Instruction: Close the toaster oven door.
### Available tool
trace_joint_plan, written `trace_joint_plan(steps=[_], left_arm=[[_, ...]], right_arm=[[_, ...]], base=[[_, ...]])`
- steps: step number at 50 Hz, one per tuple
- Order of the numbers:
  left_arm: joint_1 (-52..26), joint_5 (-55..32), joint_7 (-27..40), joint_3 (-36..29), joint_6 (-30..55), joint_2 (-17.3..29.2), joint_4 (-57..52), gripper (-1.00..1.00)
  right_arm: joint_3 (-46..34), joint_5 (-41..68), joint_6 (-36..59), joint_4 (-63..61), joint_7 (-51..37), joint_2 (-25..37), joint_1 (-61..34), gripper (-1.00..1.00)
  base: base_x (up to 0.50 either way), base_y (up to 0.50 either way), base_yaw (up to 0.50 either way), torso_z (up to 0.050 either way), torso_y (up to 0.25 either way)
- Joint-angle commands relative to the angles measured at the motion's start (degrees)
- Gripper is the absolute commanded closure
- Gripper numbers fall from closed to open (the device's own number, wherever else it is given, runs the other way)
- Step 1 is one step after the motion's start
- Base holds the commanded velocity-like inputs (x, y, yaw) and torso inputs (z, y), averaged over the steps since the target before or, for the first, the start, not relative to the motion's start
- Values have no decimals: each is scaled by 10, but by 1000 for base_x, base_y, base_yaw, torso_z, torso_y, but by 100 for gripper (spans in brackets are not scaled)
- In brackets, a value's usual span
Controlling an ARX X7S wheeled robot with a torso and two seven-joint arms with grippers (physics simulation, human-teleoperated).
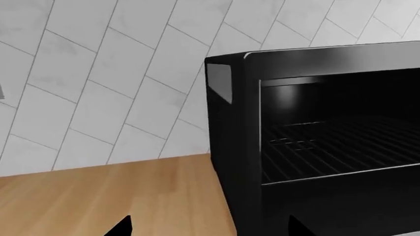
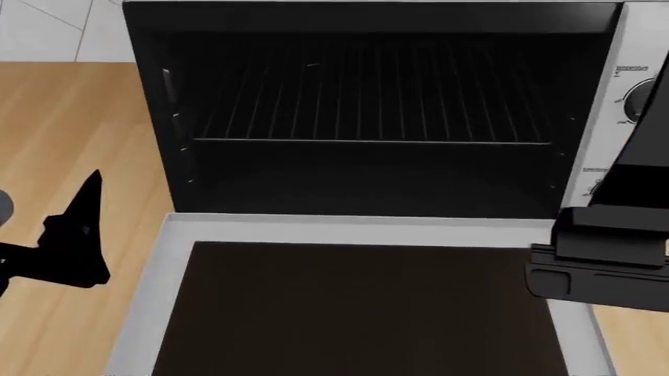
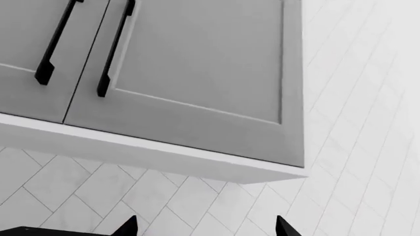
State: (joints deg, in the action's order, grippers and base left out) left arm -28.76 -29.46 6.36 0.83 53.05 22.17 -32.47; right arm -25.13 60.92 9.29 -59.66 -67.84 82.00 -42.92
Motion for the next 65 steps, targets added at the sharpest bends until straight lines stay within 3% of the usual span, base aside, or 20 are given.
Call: trace_joint_plan(steps=[1,5,10,14,20,30,44,65], left_arm=[[-3,0,-8,0,-16,2,12,-100],[-7,34,-44,-22,-79,33,33,-100],[19,138,-105,-71,-216,131,31,-100],[50,206,-140,-83,-352,186,66,-100],[82,297,-178,-118,-486,261,115,-100],[106,397,-194,-145,-610,347,167,-100],[150,474,-169,-153,-681,400,181,-100],[131,546,-183,-214,-724,371,226,-100]], right_arm=[[-16,-4,-20,0,-5,10,-7,-100],[-22,-5,-22,-1,-6,12,-9,-100],[-26,-3,-19,0,-5,9,-16,-100],[-33,1,-10,-2,-5,4,-30,-100],[-53,2,-12,-2,-7,6,-49,-100],[-88,0,-30,-3,-13,24,-76,-100],[-158,7,-31,-3,-19,27,-151,-100],[-203,-13,-71,-3,-29,51,-160,-100]], base=[[0,0,0,0,0],[0,0,0,0,0],[0,0,0,0,0],[0,0,0,0,0],[0,0,0,0,0],[0,0,0,0,0],[0,0,0,0,0],[0,0,0,0,0]])
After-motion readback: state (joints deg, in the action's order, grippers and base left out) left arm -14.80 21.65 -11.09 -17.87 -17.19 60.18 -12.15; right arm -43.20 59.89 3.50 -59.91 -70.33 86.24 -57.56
